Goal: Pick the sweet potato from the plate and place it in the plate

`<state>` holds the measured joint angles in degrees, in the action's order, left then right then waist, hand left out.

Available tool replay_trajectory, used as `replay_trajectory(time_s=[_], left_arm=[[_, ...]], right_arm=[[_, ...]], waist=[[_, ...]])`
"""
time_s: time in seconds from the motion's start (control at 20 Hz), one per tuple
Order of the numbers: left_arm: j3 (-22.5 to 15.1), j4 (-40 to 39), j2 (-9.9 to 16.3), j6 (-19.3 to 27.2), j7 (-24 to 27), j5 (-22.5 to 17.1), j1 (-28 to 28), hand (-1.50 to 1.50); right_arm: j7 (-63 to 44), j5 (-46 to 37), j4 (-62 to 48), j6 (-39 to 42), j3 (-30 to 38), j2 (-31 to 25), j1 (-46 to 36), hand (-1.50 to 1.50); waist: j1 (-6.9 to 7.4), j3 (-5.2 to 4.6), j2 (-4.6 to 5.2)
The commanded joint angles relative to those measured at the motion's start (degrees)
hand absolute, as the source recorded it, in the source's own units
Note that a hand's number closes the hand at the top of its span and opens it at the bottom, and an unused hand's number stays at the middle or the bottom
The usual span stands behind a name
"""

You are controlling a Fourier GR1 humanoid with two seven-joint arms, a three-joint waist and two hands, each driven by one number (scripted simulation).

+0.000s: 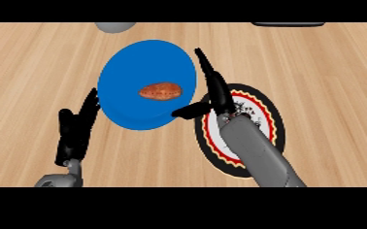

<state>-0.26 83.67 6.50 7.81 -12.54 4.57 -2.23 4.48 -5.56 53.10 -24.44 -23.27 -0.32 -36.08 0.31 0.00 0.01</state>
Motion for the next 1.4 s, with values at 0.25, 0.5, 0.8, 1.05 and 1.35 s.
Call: replay_trajectory(time_s=[0.25, 0.5, 0.8, 1.05, 1.35], left_arm=[[-1.0, 2.9, -1.6, 1.5, -2.0, 2.3, 0.5, 0.00], [2.0, 1.6, 0.3, -1.0, -1.1, 0.4, 0.3, 0.00], [-0.3, 3.9, -1.1, -1.2, -1.0, 1.8, 2.5, 0.00], [3.5, -0.6, 1.4, -4.4, 3.1, -0.9, 1.9, 0.00], [1.7, 3.1, -0.7, -1.8, -1.7, 1.2, 1.7, 0.00]], right_arm=[[0.6, -3.5, -2.8, 3.8, 7.0, -2.0, -0.3, -1.50], [3.4, -7.2, -2.4, 3.1, 8.9, -2.0, 3.3, -1.50], [6.2, -6.1, -3.8, 4.7, 14.7, -3.7, 3.3, -1.50], [12.8, -6.9, -7.9, 3.2, 16.7, -2.3, 5.2, -1.50], [12.0, -6.0, -9.2, 5.1, 22.5, -7.1, 2.2, -1.50]], waist=[[0.04, 0.01, 0.00], [-0.07, 0.00, 0.02], [0.00, 0.01, 0.01], [0.05, 0.00, 0.08], [0.16, 0.02, 0.08]])
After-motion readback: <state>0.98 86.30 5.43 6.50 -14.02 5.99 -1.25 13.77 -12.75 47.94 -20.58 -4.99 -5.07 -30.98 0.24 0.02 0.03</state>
